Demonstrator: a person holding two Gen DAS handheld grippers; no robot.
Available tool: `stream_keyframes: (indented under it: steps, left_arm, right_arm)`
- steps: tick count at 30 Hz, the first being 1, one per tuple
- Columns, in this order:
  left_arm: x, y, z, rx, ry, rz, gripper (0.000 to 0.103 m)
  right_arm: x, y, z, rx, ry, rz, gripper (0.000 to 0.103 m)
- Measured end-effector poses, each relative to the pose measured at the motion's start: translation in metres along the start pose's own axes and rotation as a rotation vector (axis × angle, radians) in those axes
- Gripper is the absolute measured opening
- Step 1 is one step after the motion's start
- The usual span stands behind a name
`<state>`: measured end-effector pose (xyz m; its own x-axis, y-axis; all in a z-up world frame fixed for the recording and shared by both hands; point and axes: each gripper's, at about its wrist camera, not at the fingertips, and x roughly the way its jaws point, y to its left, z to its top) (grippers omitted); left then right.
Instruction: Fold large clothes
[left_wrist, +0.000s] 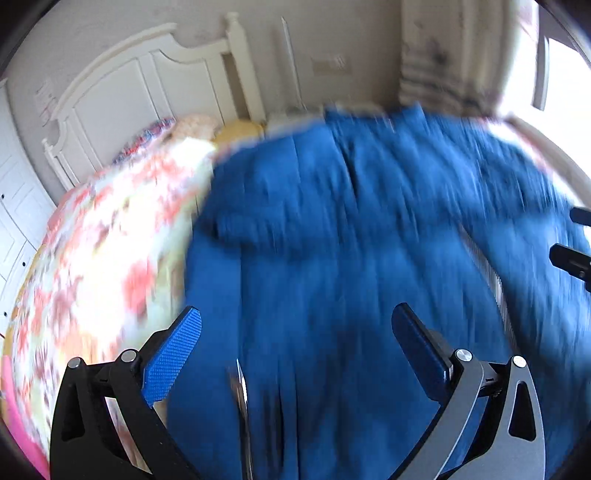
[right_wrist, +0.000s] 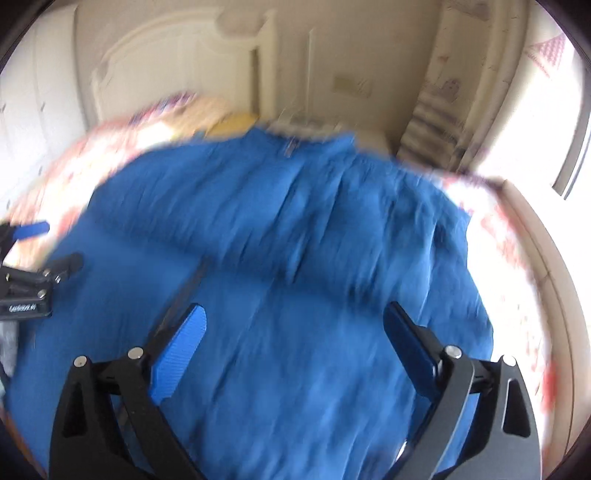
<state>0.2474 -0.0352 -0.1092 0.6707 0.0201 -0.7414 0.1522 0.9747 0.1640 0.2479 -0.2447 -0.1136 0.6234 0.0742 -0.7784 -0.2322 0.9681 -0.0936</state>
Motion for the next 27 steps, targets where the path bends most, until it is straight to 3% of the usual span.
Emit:
stream_keyframes:
  steps: [2, 4, 6, 7, 10, 12, 13, 15, 21, 27]
  left_arm:
    - [0.003, -0.004, -0.028, 0.028, 0.040, 0.013, 0.099]
    - [-0.002, -0.002, -0.040, 0.014, 0.020, 0.018, 0.099]
    - [-0.012, 0.003, -0.043, 0.002, 0.031, 0.050, 0.099]
    - [-0.025, 0.007, -0.046, -0.013, -0.002, 0.064, 0.099]
    - [-0.056, 0.010, -0.066, -0.025, -0.056, 0.041, 0.099]
    - [-0.055, 0.006, -0.081, 0.012, -0.030, 0.056, 0.099]
    - [-0.048, 0.002, -0.089, 0.031, -0.006, 0.071, 0.099]
    - [-0.043, 0.000, -0.101, 0.017, -0.050, 0.072, 0.099]
    - [-0.039, 0.003, -0.101, -0.012, -0.036, 0.041, 0.099]
    - [-0.036, 0.007, -0.100, -0.040, -0.031, 0.012, 0.099]
  right_arm:
    - [0.006, 0.011, -0.023, -0.062, 0.046, -0.051, 0.096]
    - [-0.002, 0.007, -0.037, -0.025, 0.027, -0.033, 0.096]
    - [-0.019, 0.006, -0.046, 0.000, 0.025, -0.092, 0.096]
    - [-0.035, 0.008, -0.054, -0.010, -0.011, -0.113, 0.096]
    - [-0.063, 0.017, -0.087, -0.030, -0.040, -0.071, 0.096]
    - [-0.062, 0.019, -0.116, -0.040, -0.010, -0.076, 0.097]
    - [-0.063, 0.017, -0.128, -0.022, -0.043, -0.069, 0.098]
    - [-0.067, 0.008, -0.143, 0.027, -0.089, -0.070, 0.101]
    - [-0.066, 0.015, -0.148, 0.044, -0.103, -0.091, 0.101]
    - [-0.071, 0.007, -0.151, 0.051, -0.075, -0.034, 0.101]
